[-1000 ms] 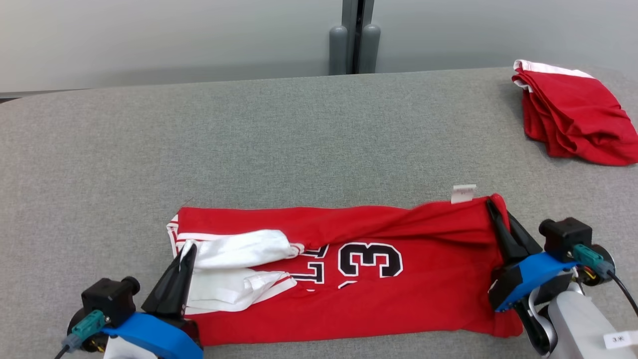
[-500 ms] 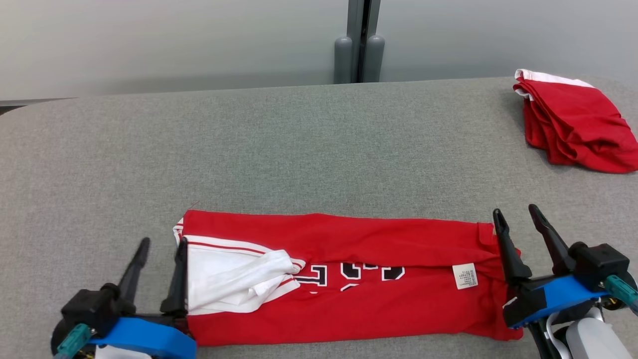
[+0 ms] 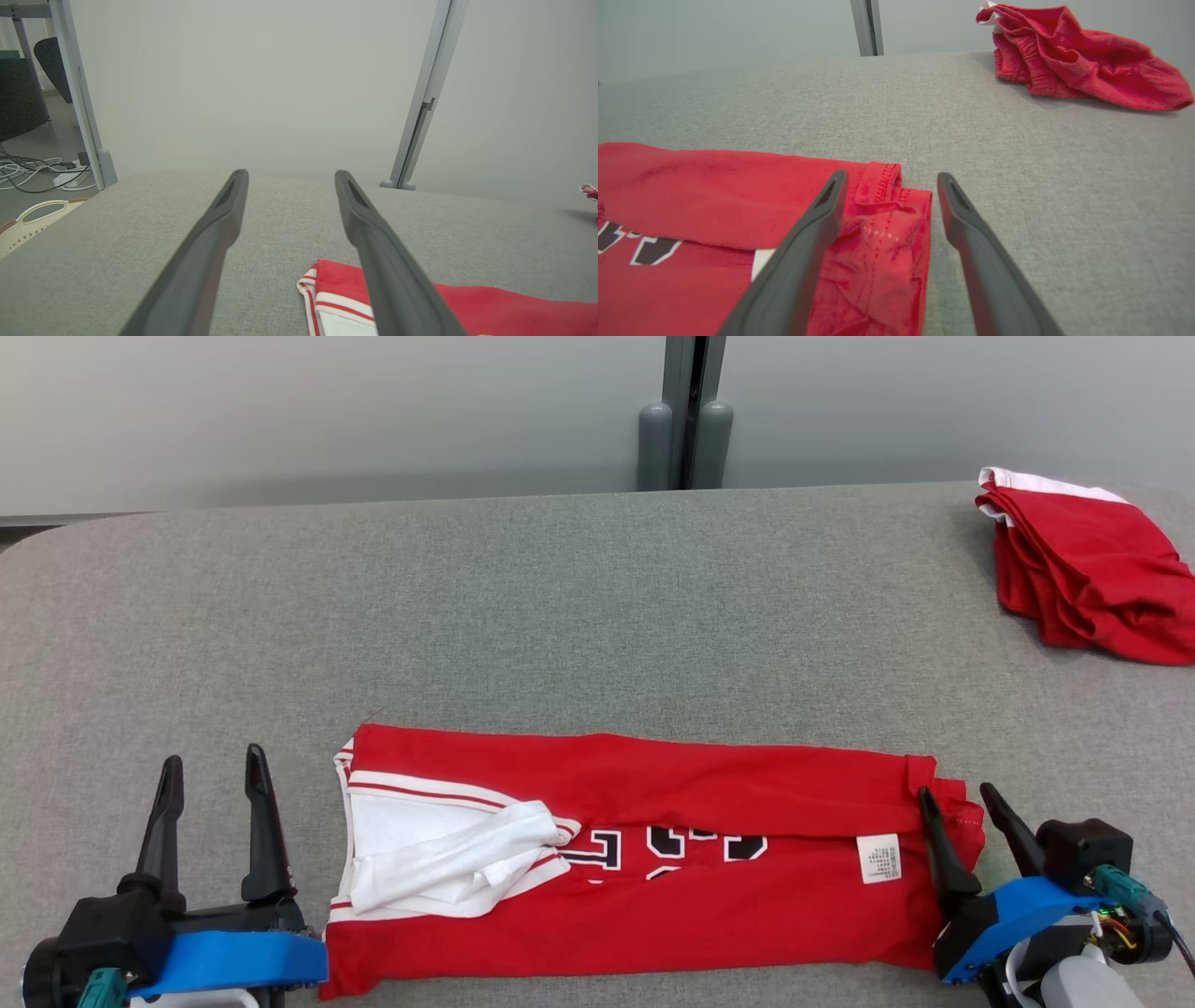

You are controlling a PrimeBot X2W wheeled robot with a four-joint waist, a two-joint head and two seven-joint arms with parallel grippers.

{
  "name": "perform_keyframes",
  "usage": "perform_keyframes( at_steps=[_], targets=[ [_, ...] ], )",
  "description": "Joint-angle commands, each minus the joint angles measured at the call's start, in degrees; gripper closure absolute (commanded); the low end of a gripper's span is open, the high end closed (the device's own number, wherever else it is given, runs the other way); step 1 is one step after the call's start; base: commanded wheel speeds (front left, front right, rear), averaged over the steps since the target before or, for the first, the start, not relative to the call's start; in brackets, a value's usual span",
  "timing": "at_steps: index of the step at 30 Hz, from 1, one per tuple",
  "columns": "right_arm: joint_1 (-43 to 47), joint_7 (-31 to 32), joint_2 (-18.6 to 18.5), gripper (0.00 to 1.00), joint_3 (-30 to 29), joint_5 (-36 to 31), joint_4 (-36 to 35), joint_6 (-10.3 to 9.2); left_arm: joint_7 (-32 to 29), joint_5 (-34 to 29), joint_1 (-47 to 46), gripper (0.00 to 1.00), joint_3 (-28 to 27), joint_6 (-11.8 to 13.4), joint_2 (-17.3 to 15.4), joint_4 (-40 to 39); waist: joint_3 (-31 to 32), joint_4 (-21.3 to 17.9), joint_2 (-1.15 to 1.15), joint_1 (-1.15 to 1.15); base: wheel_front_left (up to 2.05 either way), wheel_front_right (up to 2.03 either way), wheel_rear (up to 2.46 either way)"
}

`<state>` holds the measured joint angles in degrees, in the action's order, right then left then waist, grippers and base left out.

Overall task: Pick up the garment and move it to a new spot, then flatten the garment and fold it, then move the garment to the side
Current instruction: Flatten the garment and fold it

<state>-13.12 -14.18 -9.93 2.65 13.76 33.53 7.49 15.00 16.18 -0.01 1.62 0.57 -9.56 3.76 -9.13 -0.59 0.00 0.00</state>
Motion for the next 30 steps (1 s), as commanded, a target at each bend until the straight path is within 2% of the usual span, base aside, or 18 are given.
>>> perform_keyframes(
  at_steps=[1,8,15,16,17,23,30],
  targets=[
    [-0.9,0.2,0.3,0.0,0.2,0.4,1.2,0.01,0.2,-1.2,0.7,0.0,-0.9,-0.7,0.6,0.3,-0.1,0.0,0.0,0.0,0.0,0.0,0.0],
    [-2.6,0.7,1.3,0.0,0.5,1.0,8.1,0.01,0.2,-6.3,0.8,0.0,-5.5,-3.1,3.7,1.5,-0.4,0.2,0.0,0.0,0.0,0.0,0.0],
    [-2.3,2.0,2.4,0.0,2.0,1.3,13.3,0.01,0.2,-8.9,0.1,0.0,-7.9,-4.6,5.2,2.3,-0.8,0.2,0.0,0.0,0.0,0.0,0.0],
    [-2.2,2.2,2.8,0.58,2.4,1.6,13.7,0.01,0.2,-9.1,0.0,0.0,-8.0,-4.7,5.4,2.4,-0.8,0.2,0.0,0.0,0.0,0.0,0.0],
    [-2.1,2.1,3.0,1.0,2.9,1.8,13.9,0.03,0.2,-9.4,-0.1,0.0,-8.2,-4.9,5.6,2.5,-0.8,0.2,0.0,0.0,0.0,0.0,0.0],
    [-2.7,0.7,2.1,1.0,3.0,3.5,13.3,-0.03,0.2,-10.8,0.2,0.0,-9.2,-5.3,6.1,2.8,-0.6,-0.5,0.0,0.0,0.0,0.0,0.0],
    [-4.1,-0.6,-3.9,1.0,-1.6,4.6,11.6,-0.03,0.2,-12.2,0.7,0.0,-9.9,-5.7,6.4,2.9,0.4,-1.6,0.0,0.0,0.0,0.0,0.0]
  ],
)
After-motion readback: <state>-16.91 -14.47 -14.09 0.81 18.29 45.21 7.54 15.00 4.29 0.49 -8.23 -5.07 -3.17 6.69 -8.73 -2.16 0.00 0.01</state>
